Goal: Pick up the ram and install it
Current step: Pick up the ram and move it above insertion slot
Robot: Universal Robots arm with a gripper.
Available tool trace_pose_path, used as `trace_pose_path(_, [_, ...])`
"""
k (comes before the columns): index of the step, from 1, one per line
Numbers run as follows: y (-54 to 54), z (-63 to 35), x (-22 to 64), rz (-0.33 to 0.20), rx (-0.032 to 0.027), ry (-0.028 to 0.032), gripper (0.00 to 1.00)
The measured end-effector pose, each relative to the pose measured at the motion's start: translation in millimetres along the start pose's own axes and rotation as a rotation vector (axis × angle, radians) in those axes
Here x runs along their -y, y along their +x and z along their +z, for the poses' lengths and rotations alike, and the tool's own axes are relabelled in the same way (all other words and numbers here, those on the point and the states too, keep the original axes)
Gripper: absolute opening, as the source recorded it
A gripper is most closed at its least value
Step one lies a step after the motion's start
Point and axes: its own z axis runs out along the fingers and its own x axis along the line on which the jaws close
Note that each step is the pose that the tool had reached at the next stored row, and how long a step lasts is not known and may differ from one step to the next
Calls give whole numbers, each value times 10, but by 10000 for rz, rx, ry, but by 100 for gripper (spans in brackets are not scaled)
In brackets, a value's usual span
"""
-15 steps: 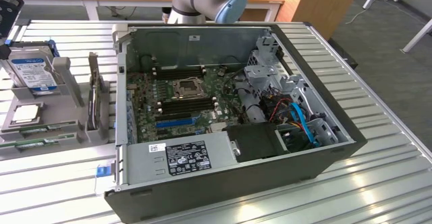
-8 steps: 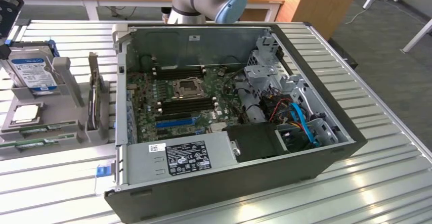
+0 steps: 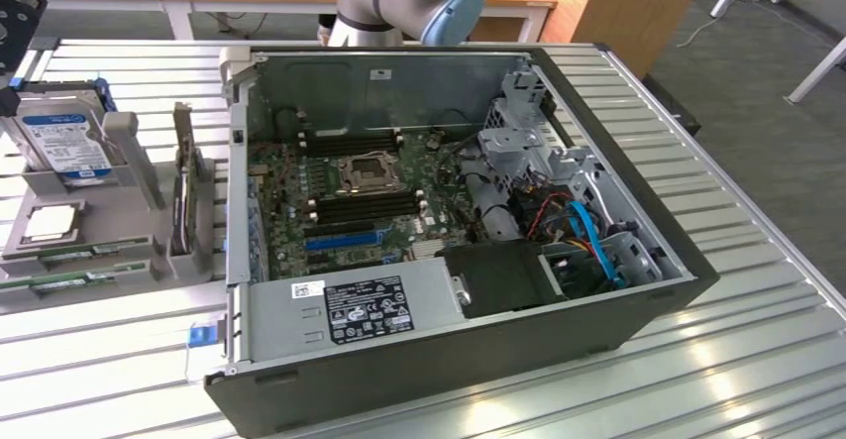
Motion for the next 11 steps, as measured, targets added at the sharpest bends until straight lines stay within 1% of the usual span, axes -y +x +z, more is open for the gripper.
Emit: trace_pose_path(11, [0,7,0,-1946,-87,-40,10])
